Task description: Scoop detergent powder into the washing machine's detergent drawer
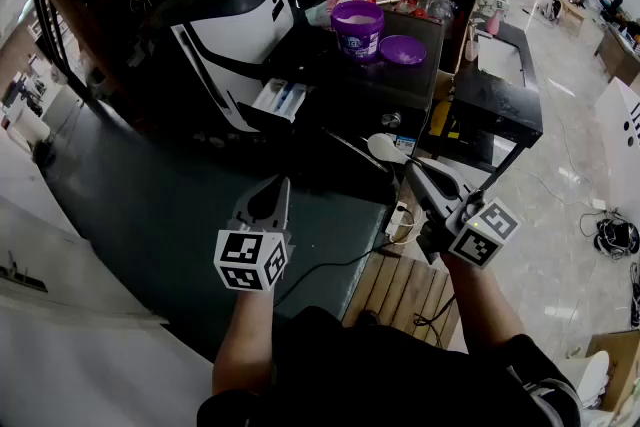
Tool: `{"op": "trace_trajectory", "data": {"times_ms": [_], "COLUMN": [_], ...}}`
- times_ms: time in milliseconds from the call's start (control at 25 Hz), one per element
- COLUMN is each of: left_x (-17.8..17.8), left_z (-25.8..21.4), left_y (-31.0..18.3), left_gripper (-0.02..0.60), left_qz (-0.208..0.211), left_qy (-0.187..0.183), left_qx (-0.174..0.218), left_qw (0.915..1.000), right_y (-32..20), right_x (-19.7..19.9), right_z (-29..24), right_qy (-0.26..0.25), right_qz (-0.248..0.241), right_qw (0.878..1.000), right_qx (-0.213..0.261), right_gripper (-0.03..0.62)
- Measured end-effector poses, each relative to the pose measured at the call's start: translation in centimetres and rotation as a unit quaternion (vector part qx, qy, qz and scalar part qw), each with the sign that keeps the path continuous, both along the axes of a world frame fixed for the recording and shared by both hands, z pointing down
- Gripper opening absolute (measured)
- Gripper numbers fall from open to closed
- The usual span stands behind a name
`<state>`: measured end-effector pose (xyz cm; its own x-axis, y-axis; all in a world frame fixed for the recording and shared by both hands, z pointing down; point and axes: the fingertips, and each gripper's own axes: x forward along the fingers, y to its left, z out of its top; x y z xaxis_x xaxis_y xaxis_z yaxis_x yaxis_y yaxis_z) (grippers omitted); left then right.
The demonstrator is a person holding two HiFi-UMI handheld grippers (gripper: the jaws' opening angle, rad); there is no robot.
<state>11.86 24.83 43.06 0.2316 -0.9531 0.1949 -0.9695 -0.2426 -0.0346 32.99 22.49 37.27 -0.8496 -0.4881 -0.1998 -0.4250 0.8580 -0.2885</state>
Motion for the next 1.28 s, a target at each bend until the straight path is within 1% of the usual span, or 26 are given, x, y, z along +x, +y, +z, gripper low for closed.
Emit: {"op": "trace_trajectory", "data": {"times_ms": [200, 480, 760, 880, 1000, 1280], "left_x": [0.2, 0.8, 0.9, 0.1, -0.8, -4.5], "left_z": [-0.5, -0.6, -0.4, 0.1, 0.1, 0.3], "left_y": [0.3, 0.1, 0.6, 0.1, -1.1, -6.6], "left_gripper": [0.008, 0.008, 0.008, 0.008, 0.008, 0.008], "left_qz": [-0.001, -0.006, -0.018, -0.026, -0.026, -0.021], "left_qy": [0.005, 0.015, 0.009, 0.008, 0.011, 0.021], "left_qx": [0.002, 0.006, 0.003, -0.002, 0.003, 0.007], "left_qw": [1.0, 0.9999, 0.9998, 0.9996, 0.9996, 0.9995], "right_y": [0.1, 0.0, 0.6, -0.5, -2.0, -7.5], "right_x": [0.7, 1.8, 2.1, 1.7, 0.9, -3.1], "right_z": [0.1, 0.1, 0.0, 0.3, 0.9, 1.1], "right_qy": [-0.003, 0.004, 0.006, -0.001, -0.003, 0.007], "right_qz": [0.006, 0.015, -0.011, -0.012, -0.012, -0.003], "right_qw": [1.0, 1.0, 1.0, 1.0, 1.0, 1.0], "right_qx": [-0.008, -0.001, 0.014, 0.003, -0.012, -0.02], "right_gripper": [0.018, 0.018, 0.02, 0.02, 0.02, 0.02]}}
